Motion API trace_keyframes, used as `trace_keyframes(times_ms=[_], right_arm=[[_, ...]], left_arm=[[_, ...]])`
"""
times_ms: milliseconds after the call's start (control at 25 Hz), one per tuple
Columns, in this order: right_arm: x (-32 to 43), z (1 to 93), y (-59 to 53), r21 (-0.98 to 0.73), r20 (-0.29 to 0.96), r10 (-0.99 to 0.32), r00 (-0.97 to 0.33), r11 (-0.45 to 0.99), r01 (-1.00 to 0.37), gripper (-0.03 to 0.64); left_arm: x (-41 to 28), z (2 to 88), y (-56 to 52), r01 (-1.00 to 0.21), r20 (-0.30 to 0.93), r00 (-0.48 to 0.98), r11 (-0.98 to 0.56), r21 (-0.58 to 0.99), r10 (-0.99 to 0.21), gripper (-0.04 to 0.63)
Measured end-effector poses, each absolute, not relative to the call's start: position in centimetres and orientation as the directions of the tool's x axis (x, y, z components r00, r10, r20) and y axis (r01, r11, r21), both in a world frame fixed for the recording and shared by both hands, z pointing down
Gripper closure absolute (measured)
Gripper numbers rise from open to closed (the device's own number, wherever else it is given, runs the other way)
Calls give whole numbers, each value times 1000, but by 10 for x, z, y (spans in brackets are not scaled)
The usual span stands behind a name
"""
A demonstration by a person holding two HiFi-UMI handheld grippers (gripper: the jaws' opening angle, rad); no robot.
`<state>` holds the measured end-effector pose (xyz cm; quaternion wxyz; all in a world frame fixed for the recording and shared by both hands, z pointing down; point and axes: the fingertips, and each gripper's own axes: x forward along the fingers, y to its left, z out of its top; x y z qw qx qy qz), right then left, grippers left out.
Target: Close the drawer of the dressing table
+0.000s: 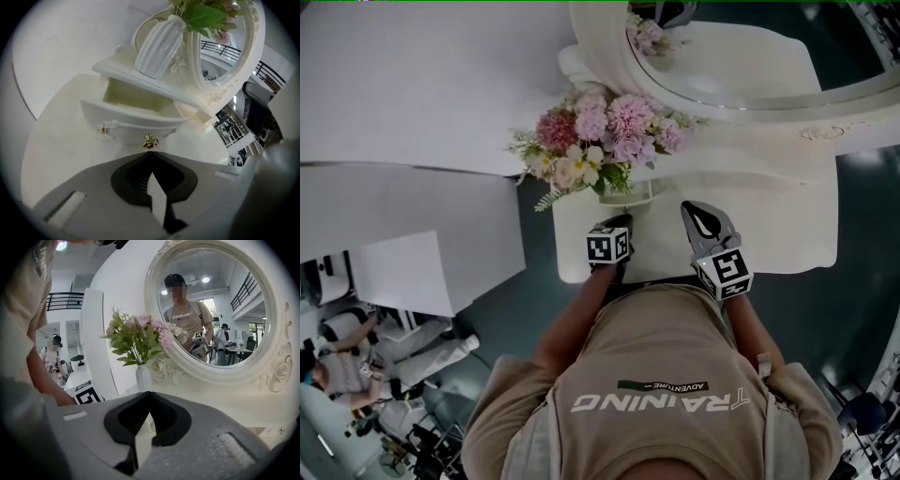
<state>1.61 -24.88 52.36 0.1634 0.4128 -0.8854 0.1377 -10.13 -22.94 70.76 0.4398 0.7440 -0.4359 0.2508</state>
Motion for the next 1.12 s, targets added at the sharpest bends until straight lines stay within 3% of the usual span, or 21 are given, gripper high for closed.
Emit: trace_keyframes(times_ms=[1120], right_arm=[[21, 530, -255, -127, 400, -662, -634, 645, -753, 614]], left_arm=[[-109, 700, -248, -903, 766, 430, -236, 360, -478, 577]])
